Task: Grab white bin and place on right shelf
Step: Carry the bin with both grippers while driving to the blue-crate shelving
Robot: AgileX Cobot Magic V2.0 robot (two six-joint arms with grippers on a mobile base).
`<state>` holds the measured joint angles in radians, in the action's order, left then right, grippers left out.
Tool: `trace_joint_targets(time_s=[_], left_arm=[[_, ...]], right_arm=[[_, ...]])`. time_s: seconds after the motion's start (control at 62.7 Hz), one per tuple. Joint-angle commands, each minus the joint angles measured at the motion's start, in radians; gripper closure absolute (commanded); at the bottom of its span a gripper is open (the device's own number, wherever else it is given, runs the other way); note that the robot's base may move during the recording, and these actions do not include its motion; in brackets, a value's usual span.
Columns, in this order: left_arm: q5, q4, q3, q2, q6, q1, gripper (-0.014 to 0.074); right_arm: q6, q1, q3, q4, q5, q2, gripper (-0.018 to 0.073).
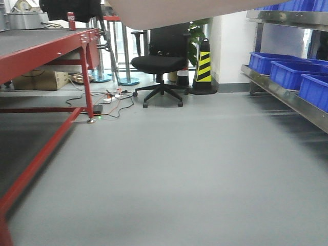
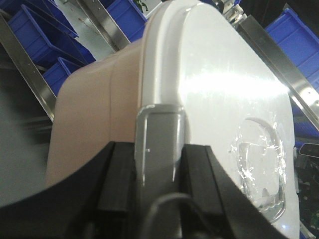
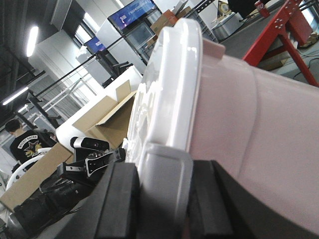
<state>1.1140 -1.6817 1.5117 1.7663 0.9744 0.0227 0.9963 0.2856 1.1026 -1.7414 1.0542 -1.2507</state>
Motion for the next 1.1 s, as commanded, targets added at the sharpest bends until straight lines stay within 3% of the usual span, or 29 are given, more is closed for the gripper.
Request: trace_joint_targets(time_s=[0.0, 1.085], left_arm=[[0.167, -0.044, 0.036, -0.053, 0.024, 0.037, 0.0697], [0.167, -0.044, 0.036, -0.052, 0.024, 0.037, 0.0697]], right_arm=[[0.011, -0.026, 0.034, -0.112, 0.206, 0.039, 0.0368], [0.011, -0.026, 0.034, -0.108, 0.185, 0.039, 0.0368]])
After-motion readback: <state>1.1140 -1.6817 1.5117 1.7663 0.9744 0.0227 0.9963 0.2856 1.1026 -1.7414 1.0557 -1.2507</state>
